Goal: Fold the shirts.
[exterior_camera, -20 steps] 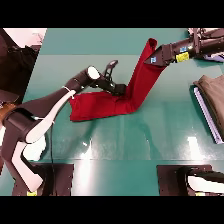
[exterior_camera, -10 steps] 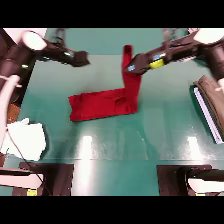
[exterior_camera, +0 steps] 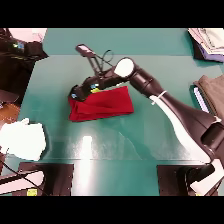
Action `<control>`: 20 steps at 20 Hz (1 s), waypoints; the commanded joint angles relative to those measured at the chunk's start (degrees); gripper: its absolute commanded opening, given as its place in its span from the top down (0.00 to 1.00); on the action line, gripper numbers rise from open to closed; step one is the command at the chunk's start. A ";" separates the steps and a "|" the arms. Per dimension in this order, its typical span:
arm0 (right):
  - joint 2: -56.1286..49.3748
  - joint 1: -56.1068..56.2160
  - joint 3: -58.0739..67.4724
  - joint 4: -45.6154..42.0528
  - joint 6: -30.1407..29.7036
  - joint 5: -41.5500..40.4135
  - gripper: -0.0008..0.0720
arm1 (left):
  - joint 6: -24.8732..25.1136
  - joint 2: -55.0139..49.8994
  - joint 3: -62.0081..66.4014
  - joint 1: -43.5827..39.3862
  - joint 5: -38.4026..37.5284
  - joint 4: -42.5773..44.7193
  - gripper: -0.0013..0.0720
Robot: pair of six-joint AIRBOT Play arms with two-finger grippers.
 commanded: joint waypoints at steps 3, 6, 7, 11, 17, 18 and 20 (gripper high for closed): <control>-0.48 -3.39 5.70 -12.85 4.52 11.13 0.02 | 1.07 0.70 0.07 1.38 -5.09 0.68 0.94; 4.33 -12.20 -4.00 -18.14 8.48 18.16 0.02 | 1.42 0.68 0.07 1.38 -5.51 0.02 0.94; 5.77 -15.74 -8.09 -17.90 9.33 18.97 0.02 | 1.42 0.68 0.04 1.38 -5.77 -0.42 0.94; 7.78 -28.44 -19.78 -17.35 17.35 18.69 0.02 | 1.49 0.37 -0.72 1.36 -5.53 -2.21 0.94; 3.21 -38.05 -28.89 -2.36 14.29 16.28 0.02 | 1.51 0.17 -1.88 1.25 -4.04 -3.45 0.94; 1.79 -37.62 -28.85 -0.35 13.51 16.48 0.02 | 1.53 0.17 -1.90 1.25 -4.02 -3.48 0.94; -0.90 -35.82 -28.85 3.72 11.93 16.11 0.02 | 1.53 0.17 -1.90 1.25 -4.02 -3.48 0.94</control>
